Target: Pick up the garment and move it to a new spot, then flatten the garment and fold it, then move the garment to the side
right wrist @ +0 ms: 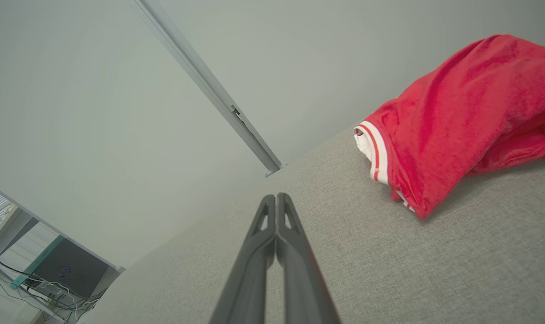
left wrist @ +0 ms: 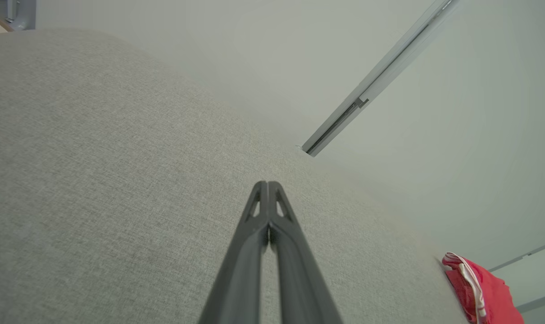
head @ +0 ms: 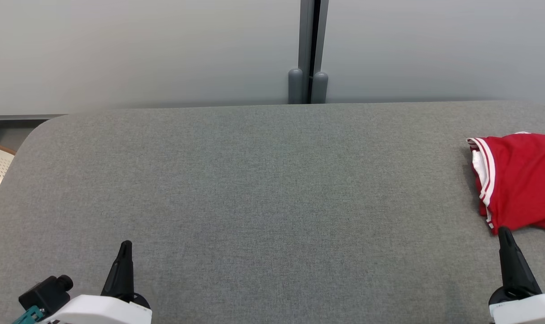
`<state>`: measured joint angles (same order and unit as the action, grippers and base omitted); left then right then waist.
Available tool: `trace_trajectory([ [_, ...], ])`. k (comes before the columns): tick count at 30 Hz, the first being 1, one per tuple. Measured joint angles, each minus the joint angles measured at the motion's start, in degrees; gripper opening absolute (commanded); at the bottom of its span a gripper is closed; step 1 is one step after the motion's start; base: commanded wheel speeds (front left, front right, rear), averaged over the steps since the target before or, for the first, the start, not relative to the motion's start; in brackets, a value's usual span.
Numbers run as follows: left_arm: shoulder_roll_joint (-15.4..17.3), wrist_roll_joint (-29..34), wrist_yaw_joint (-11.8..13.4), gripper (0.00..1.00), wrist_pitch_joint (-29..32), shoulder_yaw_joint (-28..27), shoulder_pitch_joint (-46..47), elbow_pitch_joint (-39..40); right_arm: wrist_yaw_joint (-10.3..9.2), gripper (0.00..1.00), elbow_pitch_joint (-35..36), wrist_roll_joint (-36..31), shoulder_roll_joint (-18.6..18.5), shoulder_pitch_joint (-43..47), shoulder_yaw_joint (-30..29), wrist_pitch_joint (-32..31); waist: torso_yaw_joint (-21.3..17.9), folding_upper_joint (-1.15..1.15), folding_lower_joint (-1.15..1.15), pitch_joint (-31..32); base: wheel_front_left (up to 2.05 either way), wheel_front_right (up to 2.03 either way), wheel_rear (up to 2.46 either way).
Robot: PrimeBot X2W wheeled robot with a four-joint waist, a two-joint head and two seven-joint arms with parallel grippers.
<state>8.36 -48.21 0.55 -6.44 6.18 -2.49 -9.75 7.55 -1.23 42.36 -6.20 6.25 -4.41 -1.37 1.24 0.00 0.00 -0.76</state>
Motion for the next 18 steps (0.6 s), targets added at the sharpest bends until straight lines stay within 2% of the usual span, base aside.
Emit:
trace_trajectory([
  [18, -1.3, -11.8, -2.0, 0.00, 3.2, -3.0, 1.9, -1.0, 0.00, 0.00, -3.4, 13.2, 0.6, -3.1, -0.2, -1.1, -0.2, 0.00, 0.00, 0.1, 0.00, 0.00, 0.00],
])
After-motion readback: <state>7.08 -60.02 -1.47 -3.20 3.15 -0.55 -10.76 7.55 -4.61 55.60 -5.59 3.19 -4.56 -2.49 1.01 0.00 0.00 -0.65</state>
